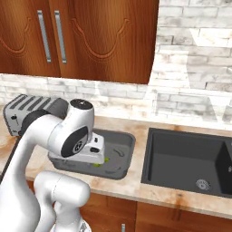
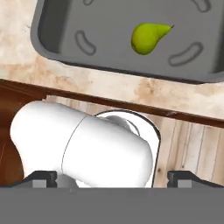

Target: Pick the pear and apple from the fridge and place them inside the tupperware on the counter.

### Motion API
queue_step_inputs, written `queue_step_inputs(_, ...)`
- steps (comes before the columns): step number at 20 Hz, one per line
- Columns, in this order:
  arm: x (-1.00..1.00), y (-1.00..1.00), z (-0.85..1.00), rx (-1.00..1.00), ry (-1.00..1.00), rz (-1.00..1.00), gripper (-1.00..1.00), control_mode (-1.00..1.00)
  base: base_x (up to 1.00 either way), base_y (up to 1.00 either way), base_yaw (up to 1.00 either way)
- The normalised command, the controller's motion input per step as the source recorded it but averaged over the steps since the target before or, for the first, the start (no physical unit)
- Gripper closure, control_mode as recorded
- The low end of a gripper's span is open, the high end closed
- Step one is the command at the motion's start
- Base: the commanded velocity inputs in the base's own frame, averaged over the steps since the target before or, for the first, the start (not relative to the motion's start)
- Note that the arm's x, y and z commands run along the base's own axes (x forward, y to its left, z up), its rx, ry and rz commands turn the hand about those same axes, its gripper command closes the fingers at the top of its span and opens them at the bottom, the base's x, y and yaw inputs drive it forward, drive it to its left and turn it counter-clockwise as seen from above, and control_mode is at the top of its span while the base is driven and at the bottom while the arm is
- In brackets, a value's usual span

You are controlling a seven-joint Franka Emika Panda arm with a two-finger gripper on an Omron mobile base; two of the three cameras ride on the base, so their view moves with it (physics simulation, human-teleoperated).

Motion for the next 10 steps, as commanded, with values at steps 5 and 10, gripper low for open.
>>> queue_step_inputs(5, -0.44, 0.21, 0.61, 0.0, -0.02, -0.1, -1.0, -1.0, 0.0, 0.0, 0.0)
queue_step_inputs(10, -0.21, 0.49, 0.51, 0.0, -0.01, -0.08, -1.0, -1.0, 0.0, 0.0, 0.0)
